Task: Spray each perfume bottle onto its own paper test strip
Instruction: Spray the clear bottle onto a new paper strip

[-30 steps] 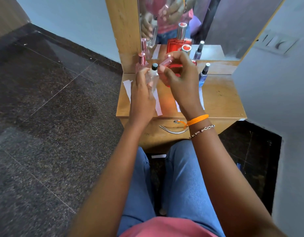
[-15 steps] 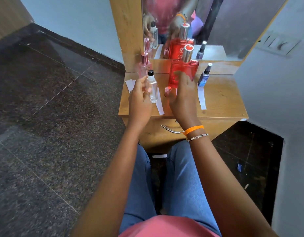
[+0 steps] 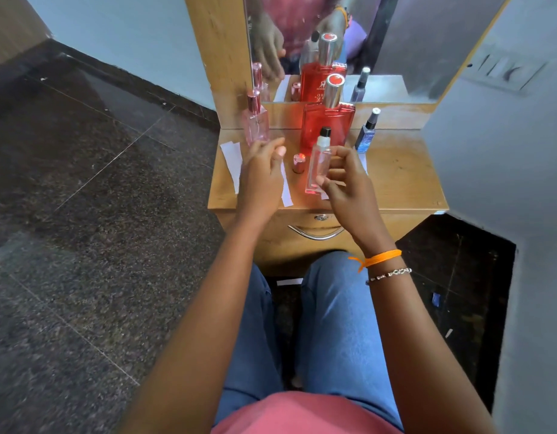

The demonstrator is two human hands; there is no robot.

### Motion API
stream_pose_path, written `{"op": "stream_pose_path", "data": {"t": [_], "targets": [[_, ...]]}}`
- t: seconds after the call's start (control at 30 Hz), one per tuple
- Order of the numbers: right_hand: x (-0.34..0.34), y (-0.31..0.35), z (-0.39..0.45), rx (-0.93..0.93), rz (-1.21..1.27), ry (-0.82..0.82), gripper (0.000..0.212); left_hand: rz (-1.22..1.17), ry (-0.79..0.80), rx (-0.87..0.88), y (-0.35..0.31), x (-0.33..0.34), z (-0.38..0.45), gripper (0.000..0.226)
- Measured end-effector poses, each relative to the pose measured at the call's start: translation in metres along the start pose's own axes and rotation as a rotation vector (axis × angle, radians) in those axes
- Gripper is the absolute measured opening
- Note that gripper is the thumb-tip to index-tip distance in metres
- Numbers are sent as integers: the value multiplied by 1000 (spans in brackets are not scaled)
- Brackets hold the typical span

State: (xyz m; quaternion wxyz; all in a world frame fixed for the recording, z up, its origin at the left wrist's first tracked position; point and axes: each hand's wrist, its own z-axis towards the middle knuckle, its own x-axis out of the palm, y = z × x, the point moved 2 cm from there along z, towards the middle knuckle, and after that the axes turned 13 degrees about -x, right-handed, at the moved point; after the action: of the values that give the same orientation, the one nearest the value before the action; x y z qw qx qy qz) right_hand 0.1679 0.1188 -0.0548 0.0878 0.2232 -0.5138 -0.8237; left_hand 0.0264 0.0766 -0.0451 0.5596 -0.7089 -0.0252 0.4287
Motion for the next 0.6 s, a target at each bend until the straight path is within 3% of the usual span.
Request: {"op": "stream_pose_path", "data": {"t": [0.1, 0.2, 0.37, 0.53, 0.6], "targets": [[-11, -3, 1, 16, 77, 26, 34, 447, -123, -31, 6, 10, 8, 39], [-17, -1, 0, 25, 170, 25, 33, 599, -88, -48, 7, 16, 15, 41], [-15, 1, -3, 69, 350, 58, 37, 493, -99, -104, 6, 16, 18, 36], [-12, 8, -4, 166, 832, 84, 27, 165, -96, -184, 3, -2, 8, 43], [-10, 9, -5, 220, 1008, 32, 28, 91, -93, -209, 1, -14, 2, 34]]}}
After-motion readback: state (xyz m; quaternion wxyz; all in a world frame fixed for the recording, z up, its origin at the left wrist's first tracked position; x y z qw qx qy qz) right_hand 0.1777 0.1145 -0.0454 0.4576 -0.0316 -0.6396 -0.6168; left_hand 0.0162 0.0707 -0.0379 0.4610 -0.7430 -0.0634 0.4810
